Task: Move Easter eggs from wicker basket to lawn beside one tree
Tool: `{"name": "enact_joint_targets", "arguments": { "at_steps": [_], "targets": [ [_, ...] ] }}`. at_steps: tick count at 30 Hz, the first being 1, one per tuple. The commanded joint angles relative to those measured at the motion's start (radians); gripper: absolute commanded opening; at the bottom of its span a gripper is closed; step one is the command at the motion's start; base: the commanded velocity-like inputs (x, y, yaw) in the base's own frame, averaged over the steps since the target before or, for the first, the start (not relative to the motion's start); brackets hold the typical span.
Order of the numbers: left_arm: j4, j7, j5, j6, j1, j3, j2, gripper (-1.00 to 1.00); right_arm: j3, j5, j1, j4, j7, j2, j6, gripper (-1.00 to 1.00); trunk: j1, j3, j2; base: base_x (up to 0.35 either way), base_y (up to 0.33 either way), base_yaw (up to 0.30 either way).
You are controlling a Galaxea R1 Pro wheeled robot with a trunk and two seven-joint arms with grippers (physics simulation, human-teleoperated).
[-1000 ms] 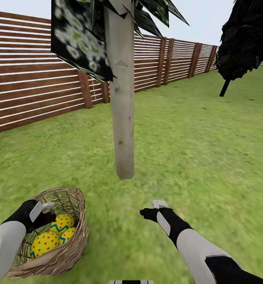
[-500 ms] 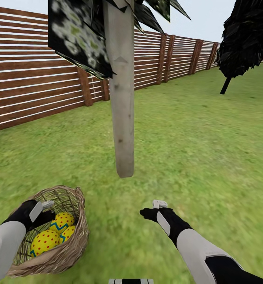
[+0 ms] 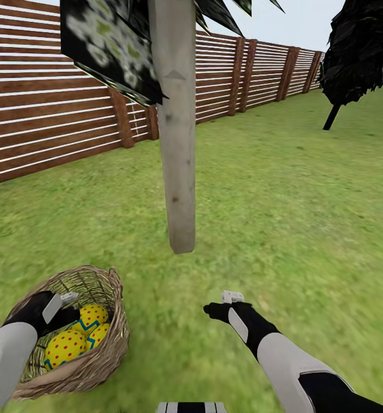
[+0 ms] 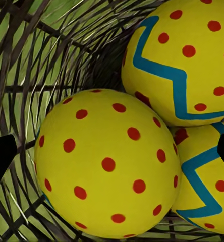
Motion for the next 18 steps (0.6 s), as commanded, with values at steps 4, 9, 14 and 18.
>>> {"name": "enact_joint_targets", "arguments": {
  "at_steps": [4,9,14,18],
  "targets": [
    [-0.001,0.009,0.011,0.003,0.004,0.001,0.000,1.00,0.001,-0.006,0.000,-0.001,-0.001,0.000,0.006,1.00,0.000,-0.001,0.000,0.000,0.000,0.000],
    [-0.001,0.010,0.011,0.003,0.011,0.001,0.000,1.00,0.000,-0.005,-0.001,-0.001,-0.001,0.000,0.005,1.00,0.001,-0.012,-0.001,0.000,0.000,0.000],
    [-0.001,0.010,0.011,0.003,0.014,0.000,-0.001,1.00,0.000,-0.005,-0.001,-0.002,-0.001,0.000,0.005,1.00,0.001,-0.012,-0.001,0.000,0.000,0.000],
    [-0.001,0.010,0.011,0.002,0.015,0.000,0.000,1.00,0.000,-0.005,-0.001,-0.002,-0.001,0.000,0.005,1.00,0.002,-0.016,-0.001,0.000,0.000,0.000]
  ]
}}
